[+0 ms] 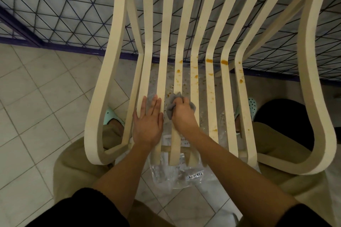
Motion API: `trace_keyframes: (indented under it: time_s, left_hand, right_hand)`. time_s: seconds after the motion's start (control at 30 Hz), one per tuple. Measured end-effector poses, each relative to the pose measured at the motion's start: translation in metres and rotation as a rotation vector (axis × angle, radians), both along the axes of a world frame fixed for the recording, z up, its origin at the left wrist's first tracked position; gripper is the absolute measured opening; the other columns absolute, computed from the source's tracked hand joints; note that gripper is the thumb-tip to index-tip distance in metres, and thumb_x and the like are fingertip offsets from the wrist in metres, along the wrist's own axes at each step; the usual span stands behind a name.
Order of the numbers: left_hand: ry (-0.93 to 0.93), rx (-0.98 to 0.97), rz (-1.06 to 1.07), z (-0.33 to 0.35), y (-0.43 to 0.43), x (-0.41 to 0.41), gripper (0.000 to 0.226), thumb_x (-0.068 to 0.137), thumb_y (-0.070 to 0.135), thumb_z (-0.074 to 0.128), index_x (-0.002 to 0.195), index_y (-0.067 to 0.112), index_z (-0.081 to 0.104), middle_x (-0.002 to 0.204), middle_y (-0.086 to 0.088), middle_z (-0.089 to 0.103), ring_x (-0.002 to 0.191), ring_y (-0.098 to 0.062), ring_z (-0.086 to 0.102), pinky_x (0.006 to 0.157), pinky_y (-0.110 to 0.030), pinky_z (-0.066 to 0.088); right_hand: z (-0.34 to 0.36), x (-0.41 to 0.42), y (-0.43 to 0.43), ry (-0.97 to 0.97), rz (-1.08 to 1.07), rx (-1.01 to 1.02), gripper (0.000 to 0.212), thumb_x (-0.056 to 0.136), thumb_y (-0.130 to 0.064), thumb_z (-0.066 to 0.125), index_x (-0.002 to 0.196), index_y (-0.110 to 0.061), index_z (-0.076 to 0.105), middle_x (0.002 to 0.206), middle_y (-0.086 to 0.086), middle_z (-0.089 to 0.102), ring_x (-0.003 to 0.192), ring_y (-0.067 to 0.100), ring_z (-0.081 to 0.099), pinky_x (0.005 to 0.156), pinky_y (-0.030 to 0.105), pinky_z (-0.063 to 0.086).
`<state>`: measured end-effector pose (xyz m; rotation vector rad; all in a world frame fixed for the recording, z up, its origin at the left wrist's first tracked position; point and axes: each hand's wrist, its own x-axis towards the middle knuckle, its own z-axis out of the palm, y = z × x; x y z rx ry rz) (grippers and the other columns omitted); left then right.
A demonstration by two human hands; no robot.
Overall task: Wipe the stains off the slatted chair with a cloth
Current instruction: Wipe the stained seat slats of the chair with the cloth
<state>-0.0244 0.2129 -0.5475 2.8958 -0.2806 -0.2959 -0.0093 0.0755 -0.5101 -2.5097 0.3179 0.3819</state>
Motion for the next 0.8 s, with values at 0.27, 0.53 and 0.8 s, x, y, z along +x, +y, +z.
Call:
trace_keyframes:
  time_s: [0.27, 0.53, 0.8]
  left_hand:
    - [-0.036, -0.032, 0.013, -0.001, -0.001, -0.002, 0.053, 0.103, 0.039, 0.020, 0.155, 0.026, 0.018, 0.162, 0.011, 0.011, 0.151, -0.019, 0.002, 0.113, -0.054, 0.021]
    - [-0.008, -0.049, 0.024, -0.001, 0.000, 0.000, 0.053, 0.103, 0.041, 0.019, 0.155, 0.029, 0.017, 0.162, 0.014, 0.011, 0.151, -0.017, -0.001, 0.115, -0.055, 0.019]
    - [0.016, -0.042, 0.018, 0.002, 0.000, 0.000, 0.055, 0.101, 0.043, 0.010, 0.155, 0.030, 0.014, 0.162, 0.014, 0.008, 0.150, -0.015, -0.005, 0.116, -0.054, 0.018]
  right_hand:
    - [-0.007, 0.033, -0.007, -0.039, -0.011, -0.048, 0.027, 0.097, -0.003, 0.038, 0.120, 0.000, 0.049, 0.130, 0.019, 0.042, 0.112, 0.029, 0.047, 0.096, 0.028, 0.033]
    - [-0.003, 0.053, -0.009, -0.011, -0.079, -0.006, 0.030, 0.097, -0.006, 0.042, 0.126, -0.004, 0.047, 0.136, 0.017, 0.037, 0.120, 0.031, 0.044, 0.102, 0.032, 0.032]
    - [-0.005, 0.006, 0.000, -0.026, -0.030, -0.021, 0.027, 0.098, -0.009, 0.042, 0.124, -0.003, 0.046, 0.132, 0.019, 0.038, 0.119, 0.032, 0.043, 0.099, 0.035, 0.039]
